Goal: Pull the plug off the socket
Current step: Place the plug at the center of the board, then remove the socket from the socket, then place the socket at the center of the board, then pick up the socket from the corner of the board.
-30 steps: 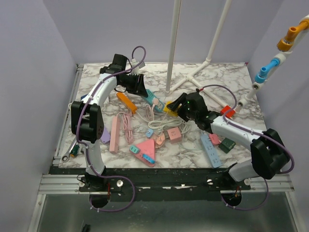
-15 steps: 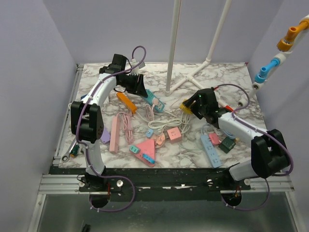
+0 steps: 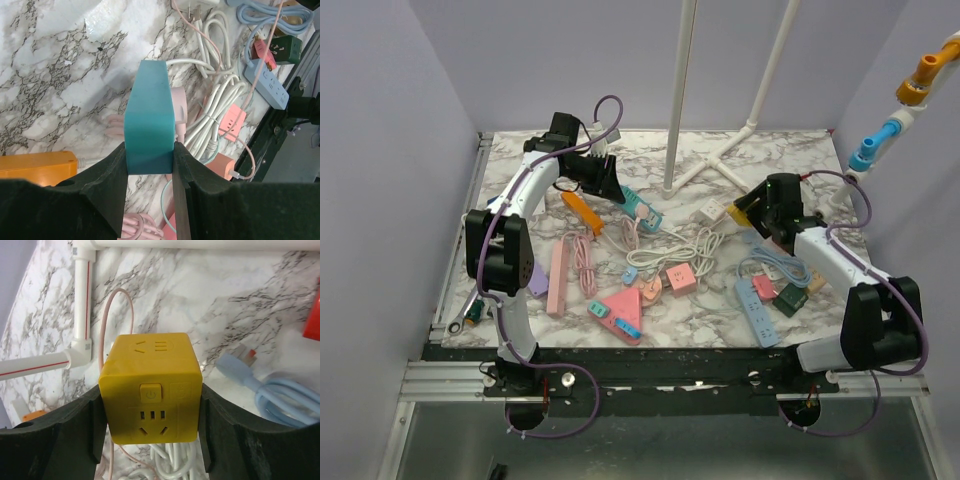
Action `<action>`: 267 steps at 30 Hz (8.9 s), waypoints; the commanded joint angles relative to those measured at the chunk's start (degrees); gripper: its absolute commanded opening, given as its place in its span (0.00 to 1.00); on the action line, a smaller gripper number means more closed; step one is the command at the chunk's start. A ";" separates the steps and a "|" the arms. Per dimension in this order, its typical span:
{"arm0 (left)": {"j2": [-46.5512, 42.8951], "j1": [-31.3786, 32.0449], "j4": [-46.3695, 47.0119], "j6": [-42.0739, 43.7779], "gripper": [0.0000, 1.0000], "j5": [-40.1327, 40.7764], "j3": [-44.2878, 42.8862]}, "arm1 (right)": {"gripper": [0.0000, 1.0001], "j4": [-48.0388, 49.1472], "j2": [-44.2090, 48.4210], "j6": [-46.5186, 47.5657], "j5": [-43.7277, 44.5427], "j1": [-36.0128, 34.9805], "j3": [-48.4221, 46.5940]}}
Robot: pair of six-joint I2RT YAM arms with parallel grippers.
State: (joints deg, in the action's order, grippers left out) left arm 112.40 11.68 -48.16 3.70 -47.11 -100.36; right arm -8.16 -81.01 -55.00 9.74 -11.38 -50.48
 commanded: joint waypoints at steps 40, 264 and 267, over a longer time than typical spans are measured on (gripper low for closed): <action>-3.58 -0.17 3.78 -6.51 0.00 -4.70 0.53 | 1.00 -2.05 3.79 9.42 5.03 -29.53 -8.92; -42.05 0.36 -14.01 18.51 0.99 6.89 33.63 | 0.83 -30.99 -11.50 -5.35 20.74 -49.93 -19.21; -42.18 0.34 -13.58 18.62 0.99 7.20 33.83 | 0.89 -31.02 -12.58 -5.49 19.52 -49.88 -19.77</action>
State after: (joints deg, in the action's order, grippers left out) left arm 71.33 12.08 -62.78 21.21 -40.97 -67.40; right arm -39.44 -92.68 -59.02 31.73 -60.84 -68.31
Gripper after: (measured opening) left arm 0.981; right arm 0.846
